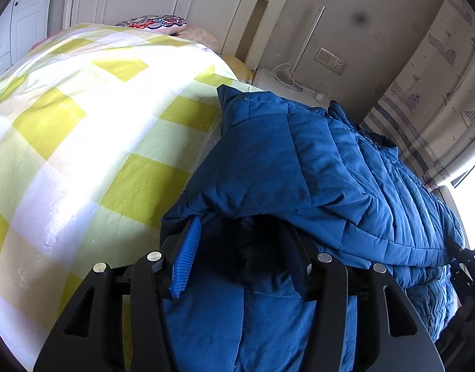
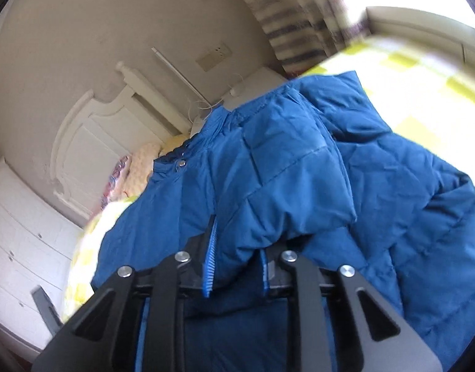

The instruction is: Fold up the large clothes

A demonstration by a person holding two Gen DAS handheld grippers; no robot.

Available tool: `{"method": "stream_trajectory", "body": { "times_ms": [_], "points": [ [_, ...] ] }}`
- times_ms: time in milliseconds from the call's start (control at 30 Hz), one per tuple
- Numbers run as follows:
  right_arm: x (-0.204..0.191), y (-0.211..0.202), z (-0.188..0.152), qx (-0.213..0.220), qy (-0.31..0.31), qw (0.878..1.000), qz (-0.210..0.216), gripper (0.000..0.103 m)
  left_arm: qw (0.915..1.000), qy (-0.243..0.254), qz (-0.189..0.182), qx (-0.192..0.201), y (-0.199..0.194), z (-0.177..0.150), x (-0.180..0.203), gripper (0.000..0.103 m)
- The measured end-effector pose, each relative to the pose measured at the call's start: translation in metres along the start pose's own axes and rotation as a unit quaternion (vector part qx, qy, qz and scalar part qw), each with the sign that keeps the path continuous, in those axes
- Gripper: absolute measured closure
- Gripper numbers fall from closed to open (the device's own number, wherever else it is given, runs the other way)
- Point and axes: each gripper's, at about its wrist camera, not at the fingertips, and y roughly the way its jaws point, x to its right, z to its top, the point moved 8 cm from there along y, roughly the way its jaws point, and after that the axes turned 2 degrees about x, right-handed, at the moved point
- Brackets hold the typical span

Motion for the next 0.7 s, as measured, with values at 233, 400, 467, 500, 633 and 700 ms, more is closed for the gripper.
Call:
{"method": "stream_trajectory", "body": {
  "times_ms": [233,400,467,500,633,700],
  "points": [
    [0.008,-0.001,-0.007,-0.002,0.025,1.0,0.004,0.081,0.9957,0.005,0.03,0.087,-0.035,0.01,-0.003,0.045],
    [0.012,0.003,-0.008,-0.004,0.022,1.0,-0.006,0.079,0.9689,0.043,0.008,0.243,-0.094,0.024,0.016,0.012],
    [0.011,-0.001,-0.004,0.008,0.029,1.0,-0.008,0.076,0.9758,0.066,-0.01,0.208,-0.079,0.019,0.026,0.007],
    [0.01,-0.006,-0.003,0.018,0.032,0.999,-0.009,0.074,0.9799,0.077,-0.016,0.183,-0.07,0.018,0.034,0.007],
    [0.006,-0.042,0.011,0.085,0.02,0.995,-0.044,0.063,0.9842,0.081,-0.023,0.155,-0.058,0.018,0.036,0.007],
    [-0.007,-0.074,0.028,0.165,-0.026,0.982,-0.094,0.047,0.9855,0.072,-0.024,0.152,-0.056,0.019,0.033,0.007]
  ]
}}
